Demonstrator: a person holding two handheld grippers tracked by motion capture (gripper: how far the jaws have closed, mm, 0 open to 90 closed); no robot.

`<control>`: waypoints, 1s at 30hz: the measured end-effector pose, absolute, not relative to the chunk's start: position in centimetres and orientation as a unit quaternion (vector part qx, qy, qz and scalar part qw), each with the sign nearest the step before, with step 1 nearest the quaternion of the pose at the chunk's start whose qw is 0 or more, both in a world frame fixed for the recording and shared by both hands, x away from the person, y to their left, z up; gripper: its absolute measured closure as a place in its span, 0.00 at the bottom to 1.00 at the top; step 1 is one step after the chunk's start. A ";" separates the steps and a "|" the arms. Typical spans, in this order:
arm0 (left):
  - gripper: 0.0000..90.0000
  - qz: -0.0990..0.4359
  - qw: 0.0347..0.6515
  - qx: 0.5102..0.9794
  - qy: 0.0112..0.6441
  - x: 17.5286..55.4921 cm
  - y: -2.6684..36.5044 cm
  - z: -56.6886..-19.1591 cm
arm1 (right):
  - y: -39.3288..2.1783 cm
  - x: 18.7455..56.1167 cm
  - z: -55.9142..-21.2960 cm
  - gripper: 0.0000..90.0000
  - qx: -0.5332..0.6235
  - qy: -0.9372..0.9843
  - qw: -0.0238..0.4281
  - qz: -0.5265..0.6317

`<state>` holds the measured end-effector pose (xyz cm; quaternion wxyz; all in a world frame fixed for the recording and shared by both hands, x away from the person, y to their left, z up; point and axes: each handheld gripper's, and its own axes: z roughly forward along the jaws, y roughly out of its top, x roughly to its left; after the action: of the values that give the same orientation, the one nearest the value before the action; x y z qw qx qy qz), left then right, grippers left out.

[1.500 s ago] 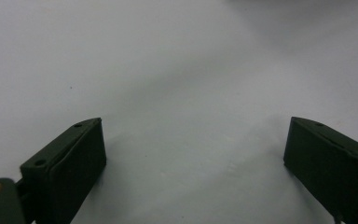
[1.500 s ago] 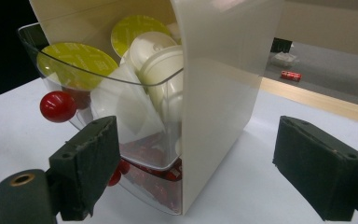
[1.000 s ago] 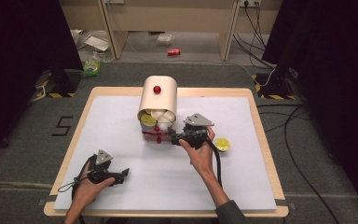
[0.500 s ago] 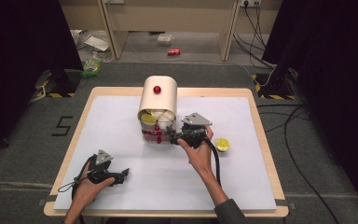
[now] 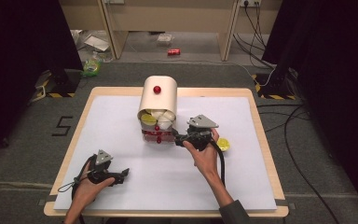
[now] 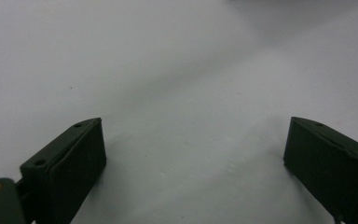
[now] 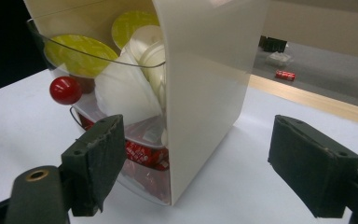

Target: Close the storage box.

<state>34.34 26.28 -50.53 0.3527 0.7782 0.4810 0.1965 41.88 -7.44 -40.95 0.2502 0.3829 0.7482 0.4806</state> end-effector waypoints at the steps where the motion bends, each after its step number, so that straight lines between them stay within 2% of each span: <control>1: 0.05 0.197 0.353 0.778 0.481 34.3 26.3 -50.5 | -7.6 41.7 -40.9 0.21 0.382 0.749 0.250 0.480; 17: 0.05 0.196 0.352 0.778 0.481 34.4 26.3 -50.5 | -10.3 40.1 -41.5 0.21 0.398 0.745 0.246 0.476; 30: 0.05 0.195 0.353 0.778 0.481 34.4 26.3 -50.5 | -10.9 39.4 -41.2 0.21 0.403 0.743 0.247 0.475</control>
<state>34.35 26.30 -50.52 0.3529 0.7785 0.4809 0.1953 39.42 -10.85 -41.21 0.2466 0.4025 0.7429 0.4746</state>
